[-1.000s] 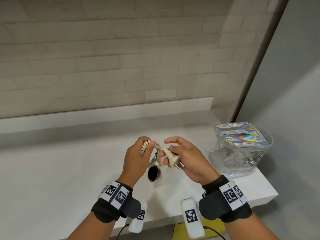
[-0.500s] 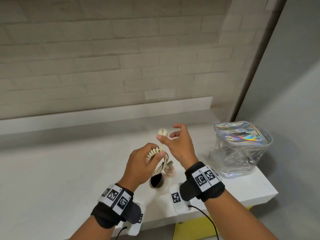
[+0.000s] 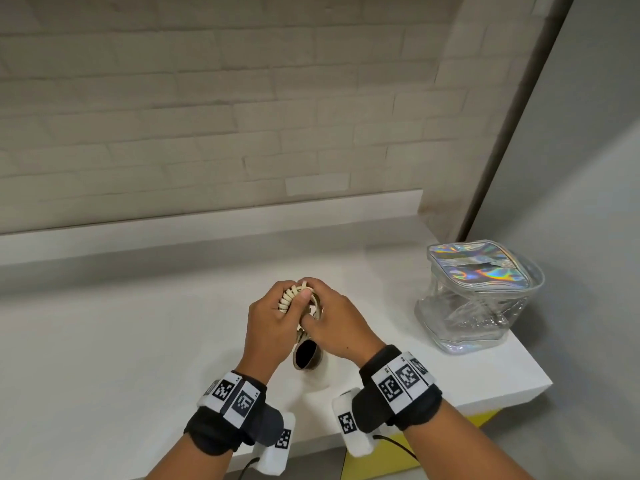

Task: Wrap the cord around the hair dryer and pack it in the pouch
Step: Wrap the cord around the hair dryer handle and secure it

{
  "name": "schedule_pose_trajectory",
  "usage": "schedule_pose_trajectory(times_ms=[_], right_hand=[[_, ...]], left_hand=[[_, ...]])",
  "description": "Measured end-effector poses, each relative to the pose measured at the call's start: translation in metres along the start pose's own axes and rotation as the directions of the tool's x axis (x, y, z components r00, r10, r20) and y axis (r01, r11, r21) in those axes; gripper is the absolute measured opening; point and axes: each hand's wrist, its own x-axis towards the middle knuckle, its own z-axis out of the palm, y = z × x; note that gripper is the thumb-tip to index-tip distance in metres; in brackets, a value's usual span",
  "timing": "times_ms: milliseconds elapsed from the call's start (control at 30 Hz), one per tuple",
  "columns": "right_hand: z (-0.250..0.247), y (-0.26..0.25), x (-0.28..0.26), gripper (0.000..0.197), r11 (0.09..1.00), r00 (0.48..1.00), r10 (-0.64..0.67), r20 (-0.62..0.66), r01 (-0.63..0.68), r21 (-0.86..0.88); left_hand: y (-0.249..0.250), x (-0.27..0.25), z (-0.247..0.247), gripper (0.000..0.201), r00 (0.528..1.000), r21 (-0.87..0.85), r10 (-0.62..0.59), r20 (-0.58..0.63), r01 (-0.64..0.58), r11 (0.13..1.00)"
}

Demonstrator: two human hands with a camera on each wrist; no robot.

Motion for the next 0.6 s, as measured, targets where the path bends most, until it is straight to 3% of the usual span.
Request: schedule_pose_trajectory(times_ms=[133,200,300,367,467,500,600], right_hand=[[-0.001,0.002,0.002,0.021,0.997,0.998,0.022,-0.059,-0.027,-0.078],[-0.001,0.000,0.003,0.017,1.000,0.993,0.028,-0.115,-0.029,-0.001],[0.000,0.005,0.008,0.017,0.978,0.966,0.139,-0.217,-0.099,0.186],[-0.005,0.009,0.011,0.016,0.974,0.945,0.191,-0.264,-0.148,0.174],[-0.013,0.012,0.011,0.017,0.975,0.943,0.218,-0.252,-0.199,0.102],[-0.013,0.011,0.010,0.016,0.976,0.946,0.213,-0.244,-0.195,0.094],[-0.010,0.008,0.009,0.015,0.981,0.958,0.191,-0.214,-0.179,0.072]], left_hand=[[0.003,-0.001,0.003,0.003,0.999,0.013,0.031,-0.015,-0.031,0.999],[0.004,-0.001,0.004,0.012,0.999,0.022,0.025,-0.042,-0.024,0.999],[0.002,-0.001,0.002,0.027,0.992,-0.037,-0.080,-0.102,0.076,0.996],[-0.007,-0.005,0.000,0.025,0.982,-0.050,-0.179,-0.053,0.176,0.983],[-0.016,-0.017,0.009,0.016,0.954,-0.047,-0.276,0.115,0.282,0.958],[-0.014,-0.020,0.013,0.010,0.953,-0.053,-0.275,0.129,0.284,0.957],[-0.001,-0.018,0.024,0.022,0.955,-0.139,-0.284,0.089,0.295,0.945]])
